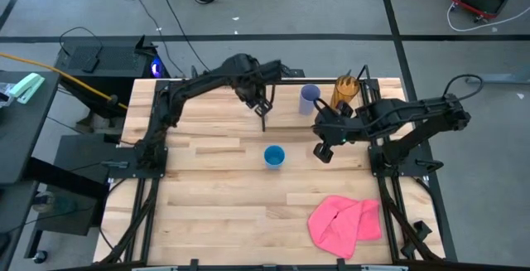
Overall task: Stack small to large cups/mugs on shelf
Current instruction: Put the blue cup on the shelf
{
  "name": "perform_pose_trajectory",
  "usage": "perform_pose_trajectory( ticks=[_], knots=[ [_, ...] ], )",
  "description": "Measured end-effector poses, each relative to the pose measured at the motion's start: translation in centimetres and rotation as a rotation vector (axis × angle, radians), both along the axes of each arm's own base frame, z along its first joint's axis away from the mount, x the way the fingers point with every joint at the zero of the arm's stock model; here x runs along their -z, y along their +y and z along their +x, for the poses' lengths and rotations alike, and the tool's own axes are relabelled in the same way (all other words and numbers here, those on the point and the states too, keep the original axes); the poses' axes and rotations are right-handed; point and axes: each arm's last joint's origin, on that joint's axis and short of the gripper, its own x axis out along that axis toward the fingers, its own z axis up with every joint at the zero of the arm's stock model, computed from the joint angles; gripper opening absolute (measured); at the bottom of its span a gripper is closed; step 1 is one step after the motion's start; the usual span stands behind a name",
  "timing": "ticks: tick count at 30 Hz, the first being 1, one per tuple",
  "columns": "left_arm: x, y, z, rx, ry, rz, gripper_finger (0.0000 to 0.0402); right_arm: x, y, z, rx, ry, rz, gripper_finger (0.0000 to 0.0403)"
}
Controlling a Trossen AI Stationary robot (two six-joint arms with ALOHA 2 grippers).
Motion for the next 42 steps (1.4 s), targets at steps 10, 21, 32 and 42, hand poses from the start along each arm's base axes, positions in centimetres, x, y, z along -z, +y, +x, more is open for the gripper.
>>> perform_pose_trajectory(
  ticks=[10, 21, 32, 42],
  knots=[
    [-3.4, -3.2, -1.2, 0.071, -0.108, -0.039, 0.0059, 0.0, -1.4, 0.2, 0.039, 0.009, -0.015, 0.0017],
    [-8.8, -7.2, -4.5, 0.100, -0.264, -0.015, 0.0061, -0.2, -2.6, 0.7, 0.037, -0.015, -0.032, 0.0017],
    [-10.3, -5.3, -6.5, 0.039, -0.289, 0.072, 0.0049, -0.3, -2.5, 0.9, 0.025, -0.033, -0.013, 0.0017],
    [-14.8, -6.0, -11.8, -0.043, -0.455, 0.095, 0.0050, -0.3, -2.5, 0.9, 0.026, -0.036, -0.012, 0.0017]
  ],
)
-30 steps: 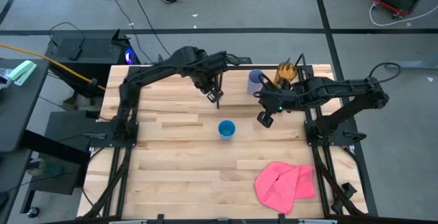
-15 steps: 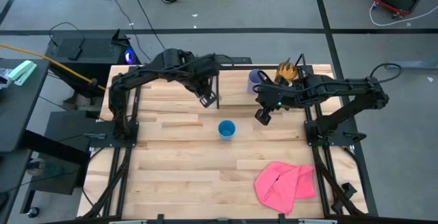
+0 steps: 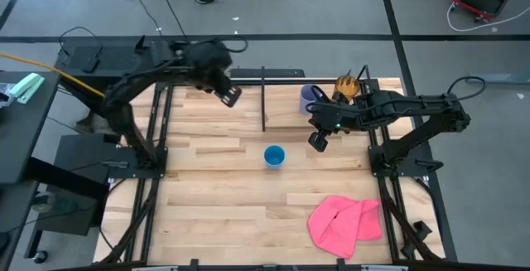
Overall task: Stack small to large cups/mugs on shelf
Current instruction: Put the blue cup on the shelf
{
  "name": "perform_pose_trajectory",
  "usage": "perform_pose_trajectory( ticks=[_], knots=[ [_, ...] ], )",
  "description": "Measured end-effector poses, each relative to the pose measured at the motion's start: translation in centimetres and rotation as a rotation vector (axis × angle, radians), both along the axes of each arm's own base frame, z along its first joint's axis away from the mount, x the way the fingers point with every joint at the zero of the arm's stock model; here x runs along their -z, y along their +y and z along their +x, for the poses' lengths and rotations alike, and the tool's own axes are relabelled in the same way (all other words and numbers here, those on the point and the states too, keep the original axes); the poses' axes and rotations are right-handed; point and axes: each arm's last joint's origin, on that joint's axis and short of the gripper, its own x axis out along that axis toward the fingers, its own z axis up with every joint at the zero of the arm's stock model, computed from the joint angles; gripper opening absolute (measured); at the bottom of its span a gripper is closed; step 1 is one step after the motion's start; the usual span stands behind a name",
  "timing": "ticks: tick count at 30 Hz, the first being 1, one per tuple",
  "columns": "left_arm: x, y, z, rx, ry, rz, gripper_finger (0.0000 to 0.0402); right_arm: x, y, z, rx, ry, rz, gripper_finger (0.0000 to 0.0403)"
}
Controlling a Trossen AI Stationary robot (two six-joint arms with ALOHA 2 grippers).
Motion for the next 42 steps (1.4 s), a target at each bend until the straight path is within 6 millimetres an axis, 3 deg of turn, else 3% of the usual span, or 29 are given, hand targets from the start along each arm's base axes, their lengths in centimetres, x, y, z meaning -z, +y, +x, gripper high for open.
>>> perform_pose_trajectory(
  ticks=[6, 11, 15, 21, 29, 34, 42],
  knots=[
    [-2.1, -3.6, -2.3, 0.042, -0.103, -0.013, 0.0051, -0.1, 0.0, 0.2, 0.000, -0.019, 0.002, 0.0017],
    [-2.8, -7.3, -2.9, 0.002, -0.154, 0.094, 0.0044, -0.1, 0.0, 0.2, -0.001, -0.022, 0.002, 0.0017],
    [-3.4, -10.4, -2.6, 0.010, -0.261, 0.161, 0.0038, -0.1, 0.0, 0.2, 0.000, -0.022, 0.002, 0.0017],
    [-3.9, -13.9, 0.2, 0.174, -0.397, 0.226, 0.0024, -0.1, 0.0, 0.2, -0.001, -0.022, 0.002, 0.0017],
    [-3.4, -15.3, 4.1, 0.457, -0.469, 0.211, 0.0007, -0.1, 0.1, 0.2, -0.008, -0.020, 0.012, 0.0017],
    [-3.8, -15.7, 6.2, 0.652, -0.596, 0.210, 0.0021, -0.1, 0.2, 0.2, -0.025, -0.018, 0.029, 0.0017],
    [-2.7, -14.6, 7.8, 0.605, -0.574, 0.175, 0.0036, -0.1, 1.1, 0.1, -0.053, -0.020, 0.035, 0.0017]
  ],
)
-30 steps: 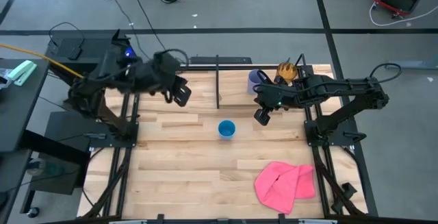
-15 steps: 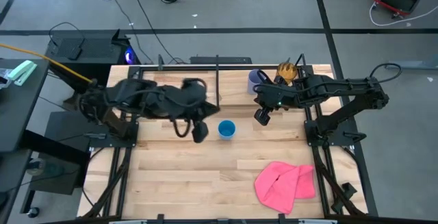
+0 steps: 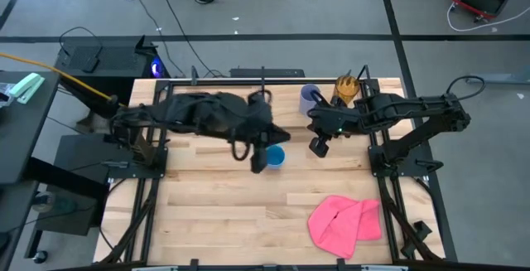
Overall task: Stack small to large cups/mugs on shelf
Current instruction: Put the blue cup on the shelf
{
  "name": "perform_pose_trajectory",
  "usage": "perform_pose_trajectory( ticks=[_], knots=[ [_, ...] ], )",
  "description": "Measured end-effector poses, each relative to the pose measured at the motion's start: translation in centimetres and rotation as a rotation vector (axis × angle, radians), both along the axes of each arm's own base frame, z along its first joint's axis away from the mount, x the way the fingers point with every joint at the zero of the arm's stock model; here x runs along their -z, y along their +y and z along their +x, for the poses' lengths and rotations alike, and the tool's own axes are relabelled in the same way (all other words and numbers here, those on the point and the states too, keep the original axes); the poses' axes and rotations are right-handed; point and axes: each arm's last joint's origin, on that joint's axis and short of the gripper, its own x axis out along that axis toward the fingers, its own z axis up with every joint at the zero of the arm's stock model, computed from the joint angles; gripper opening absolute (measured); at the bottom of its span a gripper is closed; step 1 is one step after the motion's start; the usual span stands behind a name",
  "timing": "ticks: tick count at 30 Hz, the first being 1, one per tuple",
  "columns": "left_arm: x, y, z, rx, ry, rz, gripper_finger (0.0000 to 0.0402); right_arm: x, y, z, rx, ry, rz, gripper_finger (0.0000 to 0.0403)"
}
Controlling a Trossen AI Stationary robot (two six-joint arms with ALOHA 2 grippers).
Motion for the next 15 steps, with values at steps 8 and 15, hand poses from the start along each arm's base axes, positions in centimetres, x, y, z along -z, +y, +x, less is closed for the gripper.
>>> perform_pose_trajectory(
  ticks=[8, 15],
  knots=[
    [3.1, -0.7, 2.8, 0.052, 0.119, 0.011, 0.0020, 0.2, 0.2, -0.3, 0.013, 0.027, 0.011, 0.0017],
    [2.0, -0.1, 3.5, 0.058, -0.013, 0.023, 0.0014, 0.7, 0.0, -1.1, 0.060, 0.113, 0.025, 0.0017]
  ],
)
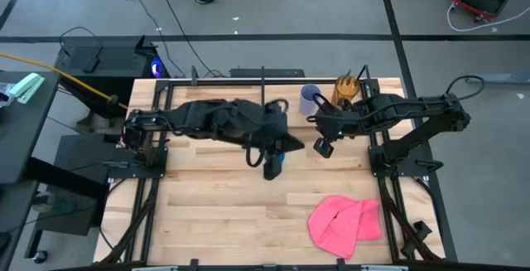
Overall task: Stack small to large cups/mugs on shelf
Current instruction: Put the blue cup on the shelf
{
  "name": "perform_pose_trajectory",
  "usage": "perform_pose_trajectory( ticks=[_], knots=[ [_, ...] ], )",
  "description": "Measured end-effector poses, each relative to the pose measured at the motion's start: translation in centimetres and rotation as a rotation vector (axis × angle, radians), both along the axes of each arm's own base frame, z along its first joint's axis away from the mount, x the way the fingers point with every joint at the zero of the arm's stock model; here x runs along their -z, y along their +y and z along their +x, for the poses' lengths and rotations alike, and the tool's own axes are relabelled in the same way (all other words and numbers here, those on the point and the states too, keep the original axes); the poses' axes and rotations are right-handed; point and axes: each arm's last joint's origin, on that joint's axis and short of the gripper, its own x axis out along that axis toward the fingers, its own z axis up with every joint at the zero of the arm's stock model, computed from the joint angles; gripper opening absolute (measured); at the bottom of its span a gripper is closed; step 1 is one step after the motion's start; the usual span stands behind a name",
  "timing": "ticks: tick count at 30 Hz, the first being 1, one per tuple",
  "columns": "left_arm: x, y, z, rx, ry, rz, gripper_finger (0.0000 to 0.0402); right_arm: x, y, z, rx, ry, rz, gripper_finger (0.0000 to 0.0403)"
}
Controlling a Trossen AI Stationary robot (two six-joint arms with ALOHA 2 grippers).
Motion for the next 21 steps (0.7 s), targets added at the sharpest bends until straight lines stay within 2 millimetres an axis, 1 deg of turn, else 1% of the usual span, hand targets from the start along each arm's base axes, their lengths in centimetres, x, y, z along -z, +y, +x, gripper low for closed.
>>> perform_pose_trajectory(
  ticks=[3, 6, 9, 13, 16, 18, 21],
  knots=[
    [-0.9, 0.1, 0.6, 0.008, -0.116, 0.038, 0.0017, 0.1, 0.3, -0.1, 0.005, 0.007, 0.007, 0.0017],
    [-1.0, 0.9, 0.9, -0.001, -0.139, 0.065, 0.0019, 0.1, 0.8, -0.3, -0.001, 0.005, 0.016, 0.0017],
    [-1.6, 2.5, -0.2, -0.035, -0.107, 0.075, 0.0019, 0.1, 1.4, -0.4, -0.009, -0.001, 0.027, 0.0017],
    [-2.8, 4.3, -2.7, -0.092, -0.069, 0.070, 0.0011, 0.1, 2.2, -0.5, -0.022, -0.008, 0.038, 0.0017],
    [-2.7, 4.7, -3.9, -0.131, -0.003, 0.082, 0.0008, 0.1, 2.5, -0.6, -0.031, -0.010, 0.040, 0.0017],
    [-2.2, 4.8, -4.3, -0.163, 0.061, 0.093, 0.0009, 0.1, 2.6, -0.6, -0.030, -0.012, 0.043, 0.0017],
    [-2.2, 4.8, -5.8, -0.224, 0.132, 0.091, 0.0017, 0.1, 2.6, -0.6, -0.021, -0.017, 0.047, 0.0017]
  ],
)
